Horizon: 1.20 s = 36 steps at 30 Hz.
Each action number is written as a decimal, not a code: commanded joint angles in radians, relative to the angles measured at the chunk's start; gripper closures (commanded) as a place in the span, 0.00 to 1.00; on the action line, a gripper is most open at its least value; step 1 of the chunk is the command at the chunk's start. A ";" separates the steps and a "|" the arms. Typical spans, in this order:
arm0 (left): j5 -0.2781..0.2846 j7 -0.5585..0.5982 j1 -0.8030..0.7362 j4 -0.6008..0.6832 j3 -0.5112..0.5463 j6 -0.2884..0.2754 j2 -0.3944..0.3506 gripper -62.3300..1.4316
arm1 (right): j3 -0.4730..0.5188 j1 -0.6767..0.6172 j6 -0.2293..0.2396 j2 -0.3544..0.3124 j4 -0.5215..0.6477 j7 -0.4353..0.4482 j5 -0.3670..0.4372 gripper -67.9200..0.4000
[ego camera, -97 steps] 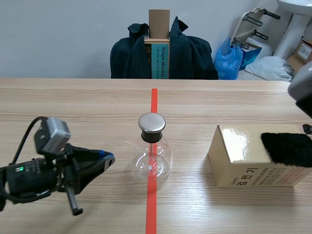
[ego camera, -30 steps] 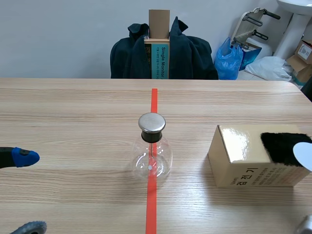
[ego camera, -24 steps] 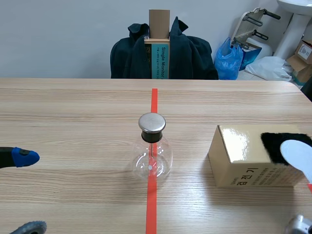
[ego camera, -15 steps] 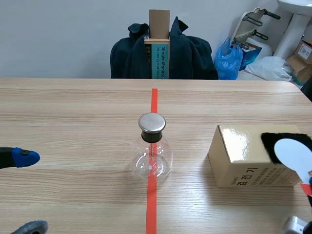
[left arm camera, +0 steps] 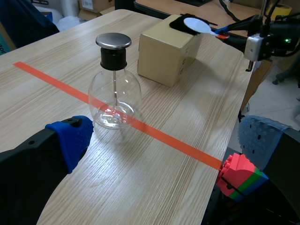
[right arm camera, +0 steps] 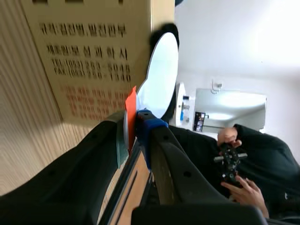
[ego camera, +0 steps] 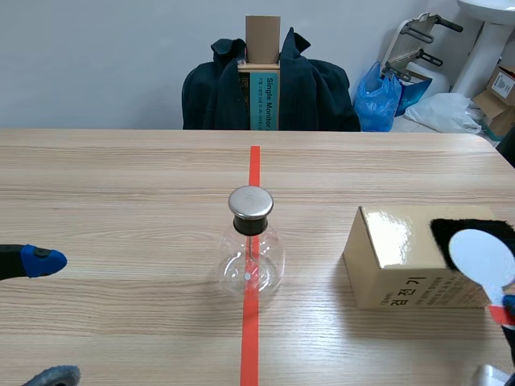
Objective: Do the electroscope experiment.
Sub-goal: 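Rub the plate on the fur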
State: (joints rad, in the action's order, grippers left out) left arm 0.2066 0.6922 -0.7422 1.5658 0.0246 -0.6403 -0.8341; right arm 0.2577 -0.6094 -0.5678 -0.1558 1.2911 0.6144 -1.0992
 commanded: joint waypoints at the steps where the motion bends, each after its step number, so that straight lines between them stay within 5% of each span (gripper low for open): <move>1: 0.010 0.014 0.006 0.006 -0.005 -0.002 0.005 0.00 | -0.010 0.011 -0.010 0.010 0.017 -0.090 0.005 0.98; 3: 0.009 0.014 0.006 0.006 -0.005 -0.002 0.005 0.00 | -0.002 0.011 -0.002 0.010 0.017 -0.169 0.006 0.98; 8: 0.010 0.014 0.006 0.006 -0.005 -0.002 0.005 0.00 | -0.024 0.020 0.025 0.002 0.017 -0.037 0.000 0.98; 12: 0.010 0.014 0.006 0.006 -0.005 -0.002 0.005 0.00 | -0.014 0.016 0.025 0.006 0.017 -0.198 0.007 0.98; 16: 0.009 0.014 0.006 0.006 -0.005 -0.002 0.005 0.00 | -0.018 0.027 0.034 -0.003 0.018 -0.068 -0.001 0.98; 20: 0.009 0.014 0.006 0.006 -0.005 -0.002 0.005 0.00 | -0.014 0.024 0.040 -0.001 0.019 -0.189 0.006 0.98; 24: 0.010 0.014 0.006 0.006 -0.005 -0.002 0.005 0.00 | -0.024 0.034 0.044 -0.004 0.021 -0.056 -0.001 0.98; 29: 0.010 0.014 0.006 0.006 -0.005 -0.001 0.005 0.00 | -0.020 0.021 0.047 -0.002 0.021 -0.206 0.010 0.98; 33: 0.010 0.014 0.006 0.006 -0.005 -0.001 0.005 0.00 | -0.026 0.028 0.042 -0.002 0.026 -0.110 -0.001 0.98; 36: 0.010 0.014 0.006 0.006 -0.005 0.000 0.005 0.00 | -0.021 0.027 0.039 -0.002 0.028 -0.175 0.007 0.98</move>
State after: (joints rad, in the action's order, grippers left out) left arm 0.2066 0.6922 -0.7418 1.5658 0.0246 -0.6399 -0.8341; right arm 0.2295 -0.5797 -0.5350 -0.1444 1.3041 0.4637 -1.0992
